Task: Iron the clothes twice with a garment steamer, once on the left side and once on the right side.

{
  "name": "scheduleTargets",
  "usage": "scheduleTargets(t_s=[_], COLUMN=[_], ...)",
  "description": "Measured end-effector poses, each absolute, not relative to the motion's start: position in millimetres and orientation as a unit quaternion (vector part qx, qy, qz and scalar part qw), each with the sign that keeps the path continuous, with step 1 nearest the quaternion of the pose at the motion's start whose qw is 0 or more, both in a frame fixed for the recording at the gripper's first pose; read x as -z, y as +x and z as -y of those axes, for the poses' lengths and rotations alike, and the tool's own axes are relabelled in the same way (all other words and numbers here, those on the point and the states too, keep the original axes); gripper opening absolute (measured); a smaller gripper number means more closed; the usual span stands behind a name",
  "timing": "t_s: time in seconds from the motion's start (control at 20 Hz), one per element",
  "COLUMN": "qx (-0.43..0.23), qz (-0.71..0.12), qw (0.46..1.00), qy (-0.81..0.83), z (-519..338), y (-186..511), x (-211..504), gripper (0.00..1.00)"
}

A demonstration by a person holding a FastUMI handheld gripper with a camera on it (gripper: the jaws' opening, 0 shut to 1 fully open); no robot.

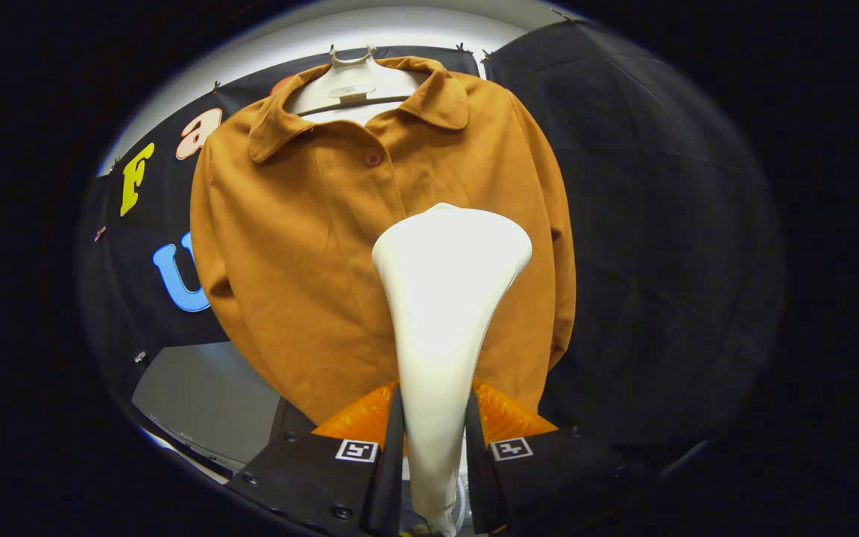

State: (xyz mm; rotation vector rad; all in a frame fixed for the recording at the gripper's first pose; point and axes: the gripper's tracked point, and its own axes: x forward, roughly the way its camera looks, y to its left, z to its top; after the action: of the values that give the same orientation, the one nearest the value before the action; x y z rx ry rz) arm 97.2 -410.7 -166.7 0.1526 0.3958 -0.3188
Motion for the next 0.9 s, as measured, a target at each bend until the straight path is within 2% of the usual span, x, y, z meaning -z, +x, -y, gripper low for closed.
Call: scheduleTargets(t_s=[0.2,0.35,0.6,0.9], qx=[0.136,0.101,0.08,0.095], qz=[-0.162,-0.169,-0.198,-0.261], qw=[0.975,0.979,0.975,0.957], qy=[0.063,0.056,0.059,0.079], z=[436,442,452,461], y=[114,127,134,117], x=[133,132,165,228], gripper=[0.4,0.4,0.4,0.4])
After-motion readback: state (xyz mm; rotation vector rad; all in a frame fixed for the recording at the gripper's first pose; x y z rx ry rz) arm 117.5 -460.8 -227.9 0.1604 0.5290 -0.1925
